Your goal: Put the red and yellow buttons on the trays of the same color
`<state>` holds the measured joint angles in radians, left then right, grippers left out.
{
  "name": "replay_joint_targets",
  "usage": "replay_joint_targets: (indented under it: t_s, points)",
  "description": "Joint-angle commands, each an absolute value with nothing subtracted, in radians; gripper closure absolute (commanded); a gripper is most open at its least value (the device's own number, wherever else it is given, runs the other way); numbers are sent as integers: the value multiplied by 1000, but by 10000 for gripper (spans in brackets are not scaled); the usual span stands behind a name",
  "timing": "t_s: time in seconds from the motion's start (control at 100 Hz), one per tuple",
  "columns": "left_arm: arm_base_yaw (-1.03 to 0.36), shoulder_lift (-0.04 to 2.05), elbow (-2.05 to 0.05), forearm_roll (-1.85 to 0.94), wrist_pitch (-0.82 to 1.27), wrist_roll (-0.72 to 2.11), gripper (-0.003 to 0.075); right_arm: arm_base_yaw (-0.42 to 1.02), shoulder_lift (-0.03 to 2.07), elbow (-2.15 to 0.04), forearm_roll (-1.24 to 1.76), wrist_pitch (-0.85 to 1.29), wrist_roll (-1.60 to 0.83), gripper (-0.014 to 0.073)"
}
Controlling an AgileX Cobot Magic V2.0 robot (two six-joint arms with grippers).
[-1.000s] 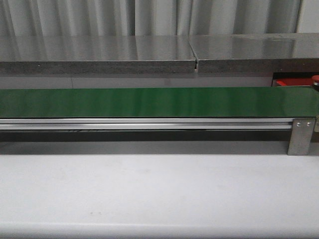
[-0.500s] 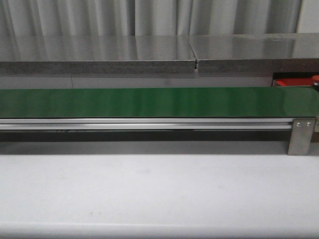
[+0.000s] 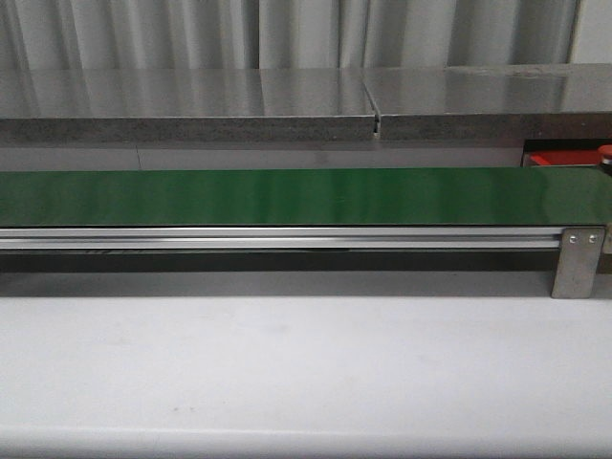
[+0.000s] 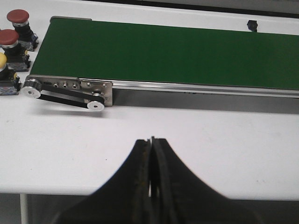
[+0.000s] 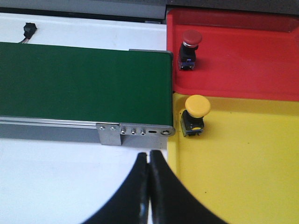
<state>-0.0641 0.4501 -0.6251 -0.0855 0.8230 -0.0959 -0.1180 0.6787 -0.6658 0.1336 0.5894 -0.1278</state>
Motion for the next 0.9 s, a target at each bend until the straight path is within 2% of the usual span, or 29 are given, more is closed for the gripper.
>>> replay_joint_targets:
  t_s: [0.0,0.89]
  points:
    - [-62,454,-650,-97,756,-105,741,-119,640,-662,128,528,-124,711]
    - [-62,454,-650,-97,756,-105,741,-119,593,-626,128,530,-124,711]
